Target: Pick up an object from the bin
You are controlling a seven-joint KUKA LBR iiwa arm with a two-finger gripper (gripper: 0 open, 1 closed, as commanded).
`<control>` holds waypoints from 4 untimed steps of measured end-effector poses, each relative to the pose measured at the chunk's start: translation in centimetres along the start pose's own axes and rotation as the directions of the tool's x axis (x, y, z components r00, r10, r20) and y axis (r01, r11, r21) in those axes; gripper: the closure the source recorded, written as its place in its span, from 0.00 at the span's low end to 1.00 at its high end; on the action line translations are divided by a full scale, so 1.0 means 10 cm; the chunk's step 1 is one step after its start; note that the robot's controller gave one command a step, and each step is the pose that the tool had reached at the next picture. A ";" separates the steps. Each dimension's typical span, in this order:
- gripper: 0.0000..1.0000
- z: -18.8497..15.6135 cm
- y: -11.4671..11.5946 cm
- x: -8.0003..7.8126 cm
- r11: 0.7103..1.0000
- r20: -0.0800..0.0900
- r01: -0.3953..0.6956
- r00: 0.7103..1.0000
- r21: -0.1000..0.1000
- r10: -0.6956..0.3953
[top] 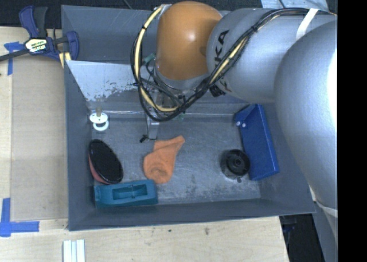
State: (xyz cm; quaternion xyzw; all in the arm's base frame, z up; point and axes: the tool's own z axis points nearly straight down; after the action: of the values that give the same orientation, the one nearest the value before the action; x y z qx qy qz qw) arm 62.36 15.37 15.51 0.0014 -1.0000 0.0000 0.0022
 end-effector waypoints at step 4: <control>1.00 0.86 -0.95 0.26 0.970 0.017 0.245 0.969 0.004 -0.245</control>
Offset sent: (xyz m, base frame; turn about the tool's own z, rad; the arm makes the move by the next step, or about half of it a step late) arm -0.0495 -0.0624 -0.0549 -0.2335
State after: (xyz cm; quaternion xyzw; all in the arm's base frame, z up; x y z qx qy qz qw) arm 59.73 5.83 6.89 0.1246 -0.9922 0.0008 -0.0065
